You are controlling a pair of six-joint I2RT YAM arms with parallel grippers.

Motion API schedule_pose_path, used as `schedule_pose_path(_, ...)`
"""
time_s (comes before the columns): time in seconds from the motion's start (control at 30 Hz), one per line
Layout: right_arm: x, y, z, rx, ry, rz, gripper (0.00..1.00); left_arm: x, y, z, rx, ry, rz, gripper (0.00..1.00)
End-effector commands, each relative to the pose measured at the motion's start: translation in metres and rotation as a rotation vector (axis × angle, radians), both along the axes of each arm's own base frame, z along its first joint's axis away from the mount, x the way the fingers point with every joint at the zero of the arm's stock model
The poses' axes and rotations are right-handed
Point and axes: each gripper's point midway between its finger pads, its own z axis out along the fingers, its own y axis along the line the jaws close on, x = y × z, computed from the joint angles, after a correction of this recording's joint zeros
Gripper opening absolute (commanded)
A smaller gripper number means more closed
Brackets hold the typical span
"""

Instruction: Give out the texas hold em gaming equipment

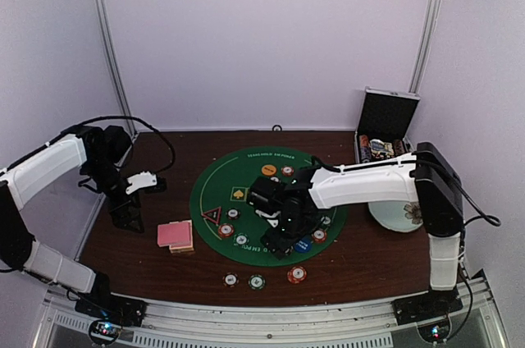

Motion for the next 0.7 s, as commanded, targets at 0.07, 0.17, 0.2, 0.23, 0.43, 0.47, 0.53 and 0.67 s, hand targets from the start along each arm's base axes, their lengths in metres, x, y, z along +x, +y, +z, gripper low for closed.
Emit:
schedule_pose_path(0.07,0.017,0.023,0.080,0.209,-0.113,-0.078,0.96,0.014,-0.008,-0.036,0.116,-0.085,-0.112,0.98)
schedule_pose_path(0.17,0.020,0.028,0.097,0.289,-0.113,-0.117,1.00,0.015,-0.012,-0.049,0.128,-0.095,-0.125,0.97)
schedule_pose_path(0.2,0.021,0.028,0.104,0.322,-0.112,-0.129,1.00,0.014,-0.014,-0.051,0.124,-0.096,-0.130,0.97)
schedule_pose_path(0.23,0.022,0.028,0.109,0.349,-0.108,-0.145,1.00,0.014,-0.015,-0.052,0.123,-0.102,-0.136,0.97)
schedule_pose_path(0.43,0.029,0.022,0.120,0.464,-0.078,-0.213,1.00,0.013,-0.025,-0.057,0.104,-0.105,-0.170,0.98)
schedule_pose_path(0.47,0.031,0.021,0.120,0.475,-0.073,-0.224,1.00,0.013,-0.026,-0.058,0.100,-0.108,-0.175,0.98)
schedule_pose_path(0.53,0.033,0.019,0.121,0.499,-0.062,-0.240,1.00,0.013,-0.029,-0.059,0.092,-0.113,-0.189,0.97)
schedule_pose_path(0.67,0.035,0.017,0.124,0.533,-0.056,-0.262,1.00,0.011,-0.033,-0.063,0.077,-0.111,-0.213,0.98)
